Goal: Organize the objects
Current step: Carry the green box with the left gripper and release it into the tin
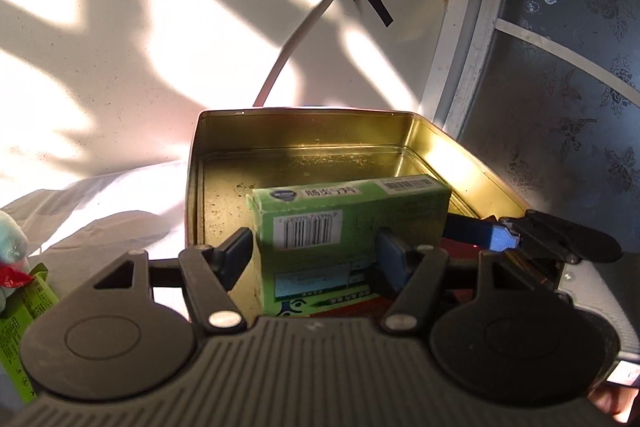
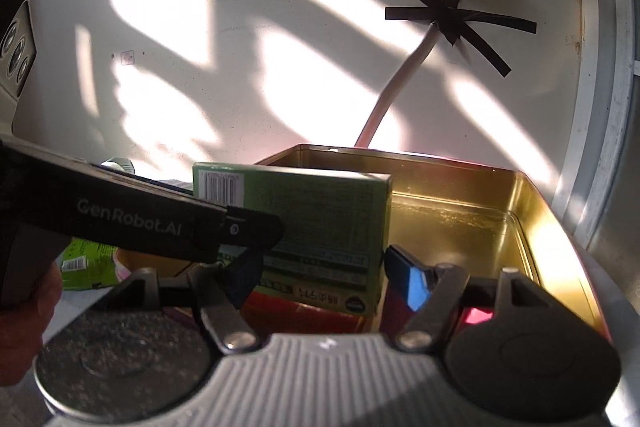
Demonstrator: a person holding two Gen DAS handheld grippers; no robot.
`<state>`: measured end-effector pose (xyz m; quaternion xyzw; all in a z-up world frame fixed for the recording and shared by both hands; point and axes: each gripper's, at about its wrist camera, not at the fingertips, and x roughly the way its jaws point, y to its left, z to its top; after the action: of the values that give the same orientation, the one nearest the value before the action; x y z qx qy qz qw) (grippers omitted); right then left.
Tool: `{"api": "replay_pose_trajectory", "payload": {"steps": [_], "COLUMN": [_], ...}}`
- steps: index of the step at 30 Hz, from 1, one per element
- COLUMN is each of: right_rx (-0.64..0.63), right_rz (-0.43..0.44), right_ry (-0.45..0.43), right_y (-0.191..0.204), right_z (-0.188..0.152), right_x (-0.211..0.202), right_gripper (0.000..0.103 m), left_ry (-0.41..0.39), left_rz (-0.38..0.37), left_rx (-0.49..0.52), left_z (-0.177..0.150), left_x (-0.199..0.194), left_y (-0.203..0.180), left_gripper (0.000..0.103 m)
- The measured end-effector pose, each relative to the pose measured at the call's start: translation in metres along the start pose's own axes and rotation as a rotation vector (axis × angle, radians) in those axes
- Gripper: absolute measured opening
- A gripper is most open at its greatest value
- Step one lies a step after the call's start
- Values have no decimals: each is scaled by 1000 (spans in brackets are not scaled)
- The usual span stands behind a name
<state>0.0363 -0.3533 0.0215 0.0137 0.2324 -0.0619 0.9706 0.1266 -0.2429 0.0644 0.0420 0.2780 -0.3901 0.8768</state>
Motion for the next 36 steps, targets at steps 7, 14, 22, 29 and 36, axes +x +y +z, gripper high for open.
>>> {"api": "replay_pose_trajectory", "payload": {"steps": [7, 14, 22, 29, 36], "right_rx": [76, 162, 157, 129, 113], "right_rz": [-54, -19, 12, 86, 151], "right_ry": [-90, -173, -179, -143, -51], "right_y": [-2, 10, 43, 70, 94], "right_z": [-3, -24, -56, -67, -75], "right_x": [-23, -75, -109, -115, -101], "right_gripper": [75, 75, 75, 70, 70], "left_ry": [-49, -82, -40, 29, 73], "left_rz": [43, 47, 95, 179, 268], "left_rx": [-5, -31, -29, -59, -88], "left_z": [-1, -31, -73, -103, -125], "left_x": [-29, -75, -104, -109, -114], "left_y": [3, 8, 14, 33, 56], "left_gripper": [71, 71, 71, 71, 71]}}
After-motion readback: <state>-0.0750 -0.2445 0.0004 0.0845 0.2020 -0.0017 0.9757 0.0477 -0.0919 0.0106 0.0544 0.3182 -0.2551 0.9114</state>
